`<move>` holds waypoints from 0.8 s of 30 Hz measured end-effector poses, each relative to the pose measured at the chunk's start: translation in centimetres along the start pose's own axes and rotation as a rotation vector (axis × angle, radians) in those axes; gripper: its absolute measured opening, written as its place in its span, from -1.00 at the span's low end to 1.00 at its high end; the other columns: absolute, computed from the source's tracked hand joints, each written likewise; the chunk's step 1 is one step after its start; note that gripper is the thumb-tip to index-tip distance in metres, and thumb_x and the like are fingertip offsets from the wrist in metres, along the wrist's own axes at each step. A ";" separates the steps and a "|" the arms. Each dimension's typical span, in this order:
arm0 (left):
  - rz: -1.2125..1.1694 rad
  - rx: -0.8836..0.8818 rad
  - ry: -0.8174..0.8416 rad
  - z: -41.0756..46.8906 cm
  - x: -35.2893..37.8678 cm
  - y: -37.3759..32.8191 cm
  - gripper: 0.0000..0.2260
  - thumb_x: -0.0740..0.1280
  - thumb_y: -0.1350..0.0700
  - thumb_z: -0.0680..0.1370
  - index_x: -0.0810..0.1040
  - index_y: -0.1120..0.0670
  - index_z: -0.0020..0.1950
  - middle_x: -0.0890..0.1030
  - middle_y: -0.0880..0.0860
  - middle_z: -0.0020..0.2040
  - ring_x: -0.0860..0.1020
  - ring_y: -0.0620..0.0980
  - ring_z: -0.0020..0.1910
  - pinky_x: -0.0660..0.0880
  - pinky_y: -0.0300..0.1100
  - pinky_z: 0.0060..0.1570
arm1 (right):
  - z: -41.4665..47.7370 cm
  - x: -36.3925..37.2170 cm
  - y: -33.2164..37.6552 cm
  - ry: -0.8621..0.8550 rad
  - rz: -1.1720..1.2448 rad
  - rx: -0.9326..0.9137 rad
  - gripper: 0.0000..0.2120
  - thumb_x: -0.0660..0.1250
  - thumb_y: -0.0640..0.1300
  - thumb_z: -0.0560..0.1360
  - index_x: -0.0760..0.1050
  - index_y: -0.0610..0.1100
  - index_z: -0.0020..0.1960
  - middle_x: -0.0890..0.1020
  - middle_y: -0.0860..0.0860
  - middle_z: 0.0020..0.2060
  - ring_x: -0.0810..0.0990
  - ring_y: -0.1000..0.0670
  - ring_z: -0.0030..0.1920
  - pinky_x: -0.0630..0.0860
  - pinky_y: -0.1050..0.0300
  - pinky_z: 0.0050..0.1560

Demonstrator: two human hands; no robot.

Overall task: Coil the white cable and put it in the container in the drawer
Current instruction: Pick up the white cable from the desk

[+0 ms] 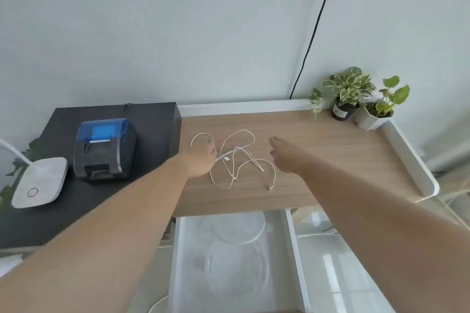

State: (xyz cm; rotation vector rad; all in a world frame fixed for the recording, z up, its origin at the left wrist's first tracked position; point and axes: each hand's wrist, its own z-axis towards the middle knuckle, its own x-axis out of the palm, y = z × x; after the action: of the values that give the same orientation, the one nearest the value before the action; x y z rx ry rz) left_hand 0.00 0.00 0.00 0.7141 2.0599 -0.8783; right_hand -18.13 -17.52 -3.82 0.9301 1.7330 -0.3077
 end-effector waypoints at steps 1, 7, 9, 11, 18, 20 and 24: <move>0.019 0.004 0.032 0.2 0.7 0.0 -0.76 0.00 0.20 0.73 0.34 0.29 0.30 0.41 0.33 0.37 0.49 0.28 0.13 0.39 0.03 0.06 | -0.1 0.9 -0.3 -0.006 0.003 0.052 -0.73 0.18 -0.16 0.67 0.41 -0.17 0.36 0.50 -0.14 0.37 0.52 -0.23 0.34 0.53 -0.13 0.21; -0.022 -0.005 -0.035 2.2 3.9 2.3 -0.57 -0.02 0.12 0.73 0.17 0.24 0.59 0.21 0.17 0.62 0.28 0.15 0.55 0.27 0.04 0.43 | 0.1 7.1 -2.2 -0.071 0.257 0.301 -0.72 0.32 -0.05 0.60 0.48 -0.21 0.21 0.63 -0.18 0.10 0.65 -0.24 0.11 0.49 0.06 -0.11; -0.027 -0.009 -0.020 2.4 4.4 2.5 -0.52 -0.03 0.10 0.74 0.04 0.20 0.66 0.04 0.10 0.69 0.14 0.11 0.63 0.19 0.04 0.52 | 0.2 8.4 -2.0 -0.079 0.291 0.326 -0.74 0.38 -0.08 0.55 0.48 -0.22 0.15 0.64 -0.18 0.06 0.65 -0.24 0.10 0.52 0.03 -0.08; -0.042 -0.013 -0.004 2.8 5.1 2.5 -0.53 -0.04 0.10 0.74 0.05 0.18 0.65 0.05 0.09 0.69 0.22 0.15 0.60 0.25 0.08 0.49 | 0.6 9.7 -1.8 -0.109 0.279 0.312 -0.73 0.39 -0.12 0.55 0.46 -0.24 0.16 0.63 -0.19 0.08 0.64 -0.25 0.12 0.52 0.01 -0.04; -0.086 -0.053 0.093 2.9 8.9 1.4 -0.59 0.00 0.16 0.74 0.21 0.23 0.58 0.30 0.17 0.56 0.42 0.21 0.44 0.38 0.10 0.36 | 1.6 10.8 -1.7 -0.158 0.367 0.378 -0.79 0.16 -0.37 0.56 0.45 -0.31 0.16 0.66 -0.28 0.04 0.66 -0.30 0.09 0.51 0.00 -0.08; -0.096 -0.080 0.118 2.7 9.9 1.5 -0.66 0.01 0.15 0.73 0.32 0.26 0.45 0.43 0.23 0.41 0.51 0.23 0.27 0.43 0.06 0.22 | 1.7 10.6 -1.5 -0.158 0.427 0.413 -0.75 0.14 -0.38 0.56 0.41 -0.33 0.23 0.64 -0.29 0.07 0.65 -0.31 0.13 0.50 0.00 -0.07; -0.140 -0.119 0.106 2.4 10.1 1.9 -0.66 0.01 0.08 0.71 0.35 0.18 0.42 0.59 0.14 0.15 0.60 0.16 0.06 0.46 -0.06 -0.08 | 1.5 9.7 -1.0 -0.114 0.736 0.487 -0.81 0.12 -0.35 0.55 0.36 -0.20 0.13 0.53 -0.11 -0.11 0.59 -0.12 -0.20 0.42 0.15 -0.34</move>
State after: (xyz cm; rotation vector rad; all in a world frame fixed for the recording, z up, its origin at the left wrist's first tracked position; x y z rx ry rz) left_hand -3.10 1.23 -10.00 0.5689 2.2579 -0.8018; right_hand -18.74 -14.94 -13.35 1.7884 1.1174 -0.2848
